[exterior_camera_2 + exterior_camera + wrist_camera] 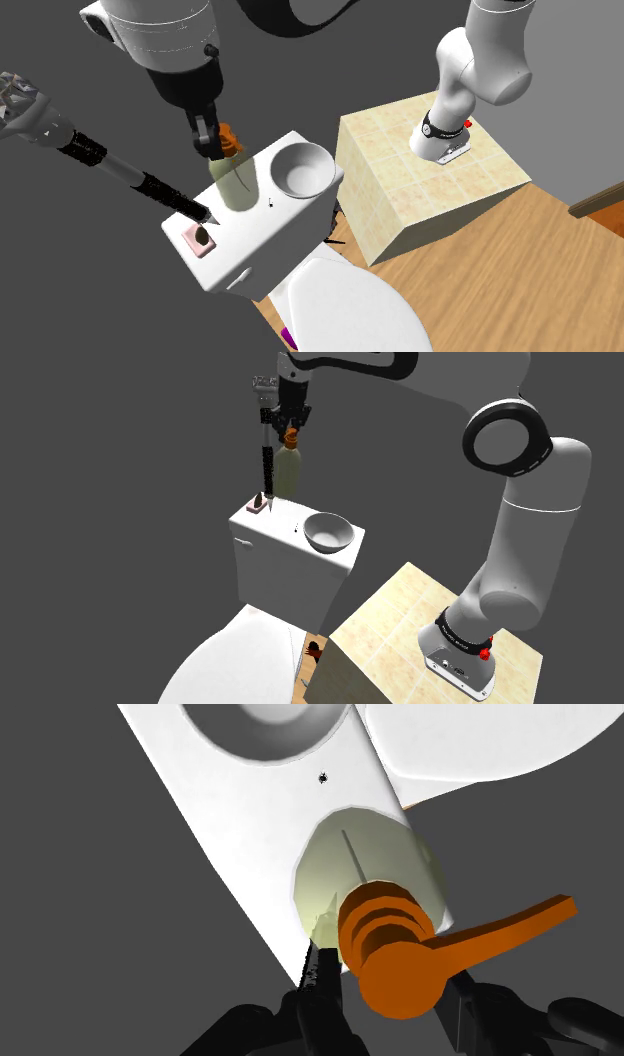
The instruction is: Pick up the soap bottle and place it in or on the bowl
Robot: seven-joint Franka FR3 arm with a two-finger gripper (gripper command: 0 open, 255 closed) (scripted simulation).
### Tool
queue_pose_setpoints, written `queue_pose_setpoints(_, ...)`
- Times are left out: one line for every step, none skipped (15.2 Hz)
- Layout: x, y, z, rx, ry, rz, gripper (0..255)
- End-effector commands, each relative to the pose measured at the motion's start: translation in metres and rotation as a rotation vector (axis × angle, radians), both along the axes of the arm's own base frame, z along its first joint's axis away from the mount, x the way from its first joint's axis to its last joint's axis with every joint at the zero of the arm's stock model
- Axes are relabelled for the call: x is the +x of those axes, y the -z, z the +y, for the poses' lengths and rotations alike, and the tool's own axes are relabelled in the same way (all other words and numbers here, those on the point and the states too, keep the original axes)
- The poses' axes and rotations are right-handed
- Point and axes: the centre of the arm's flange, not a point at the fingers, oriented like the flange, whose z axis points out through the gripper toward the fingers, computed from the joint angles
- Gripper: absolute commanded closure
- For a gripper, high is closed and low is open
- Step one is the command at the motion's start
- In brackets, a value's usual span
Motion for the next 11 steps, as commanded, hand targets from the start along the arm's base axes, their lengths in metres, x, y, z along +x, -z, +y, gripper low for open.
queue_pose_setpoints(-0.021, -0.013, -0.012, 0.000, 0.000, -0.001, 255)
queue_pose_setpoints(-0.032, -0.018, -0.018, 0.000, 0.000, -0.001, 255)
queue_pose_setpoints(-0.042, -0.023, -0.024, 0.000, 0.000, -0.001, 255)
queue_pose_setpoints(-0.052, -0.029, -0.030, 0.000, 0.000, -0.001, 255)
queue_pose_setpoints(-0.063, -0.034, -0.036, 0.000, 0.000, -0.001, 255)
queue_pose_setpoints(-0.073, -0.040, -0.043, 0.000, 0.000, -0.001, 255)
queue_pose_setpoints(-0.083, -0.045, -0.049, 0.000, 0.000, -0.001, 255)
queue_pose_setpoints(-0.094, -0.050, -0.055, 0.000, 0.000, -0.001, 255)
queue_pose_setpoints(-0.104, -0.056, -0.061, 0.000, 0.000, -0.001, 255)
queue_pose_setpoints(-0.114, -0.061, -0.067, 0.000, 0.000, -0.001, 255)
queue_pose_setpoints(-0.125, -0.067, -0.074, 0.000, 0.000, -0.001, 255)
